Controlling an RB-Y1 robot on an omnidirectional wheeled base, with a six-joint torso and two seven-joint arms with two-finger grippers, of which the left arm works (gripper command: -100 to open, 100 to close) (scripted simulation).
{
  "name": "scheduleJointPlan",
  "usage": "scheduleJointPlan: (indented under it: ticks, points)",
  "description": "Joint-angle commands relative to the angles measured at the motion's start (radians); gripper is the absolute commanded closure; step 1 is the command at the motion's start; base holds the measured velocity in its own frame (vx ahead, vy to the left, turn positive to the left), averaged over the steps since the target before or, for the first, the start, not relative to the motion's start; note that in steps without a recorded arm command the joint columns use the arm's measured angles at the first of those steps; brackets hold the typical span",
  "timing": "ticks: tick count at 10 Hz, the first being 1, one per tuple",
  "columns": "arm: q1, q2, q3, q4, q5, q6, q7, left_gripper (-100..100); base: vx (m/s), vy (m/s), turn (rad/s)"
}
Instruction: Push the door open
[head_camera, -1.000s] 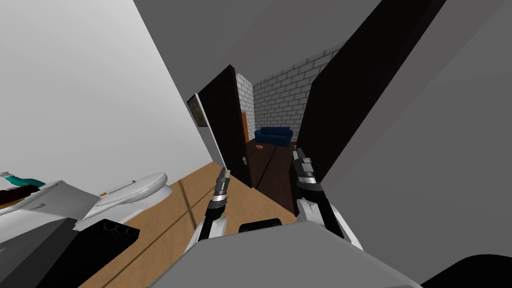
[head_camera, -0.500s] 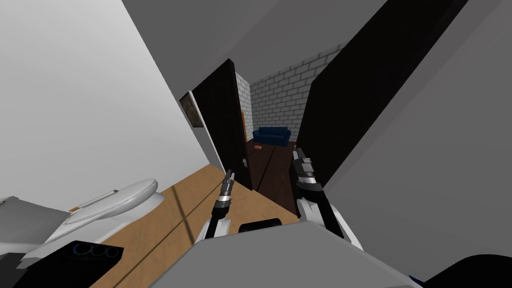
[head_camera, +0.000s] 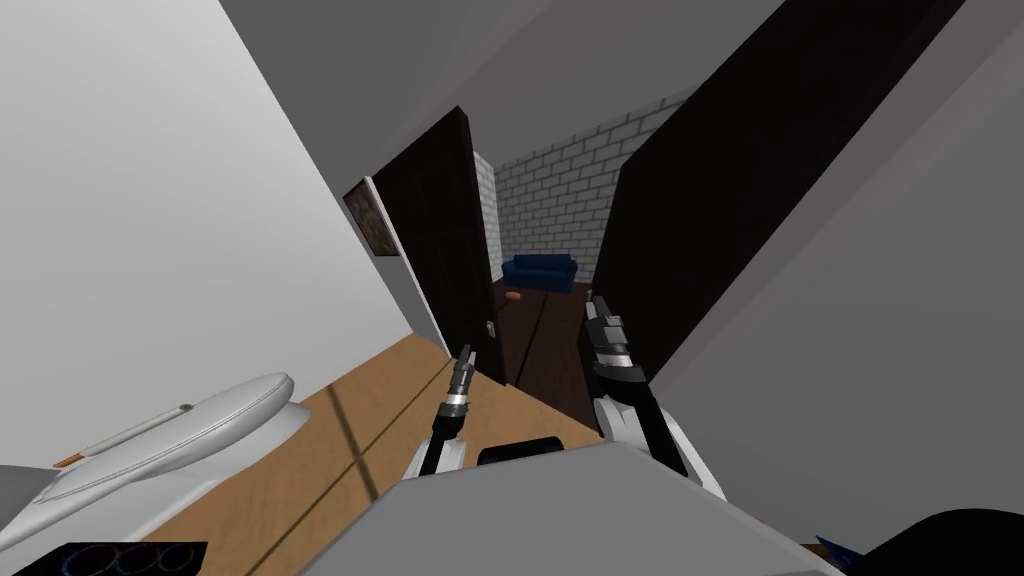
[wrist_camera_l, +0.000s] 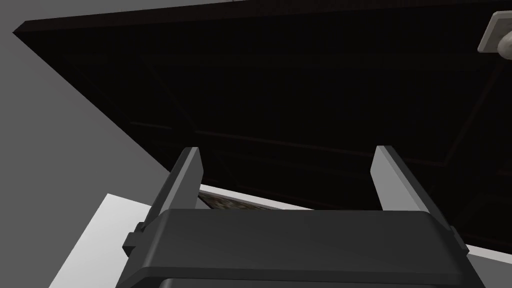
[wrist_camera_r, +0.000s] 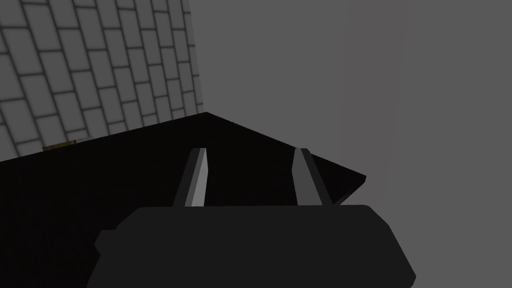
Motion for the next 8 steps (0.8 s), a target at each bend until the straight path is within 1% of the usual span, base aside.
scheduleJointPlan:
  ticks: [1, 2, 4, 8]
  points:
    - [-0.022, 0.0, -0.01, 0.05, 0.002, -0.006, 0.004, -100, 0.064, 0.113, -0.099]
    - [-0.022, 0.0, -0.01, 0.057, 0.002, -0.006, 0.004, -100, 0.039, 0.072, -0.036]
    - [-0.042, 0.001, -0.022, 0.117, 0.004, -0.012, 0.008, -100, 0.049, 0.07, -0.078]
    - [-0.081, -0.001, -0.048, 0.233, 0.007, -0.024, 0.015, -100, 0.076, 0.101, -0.089]
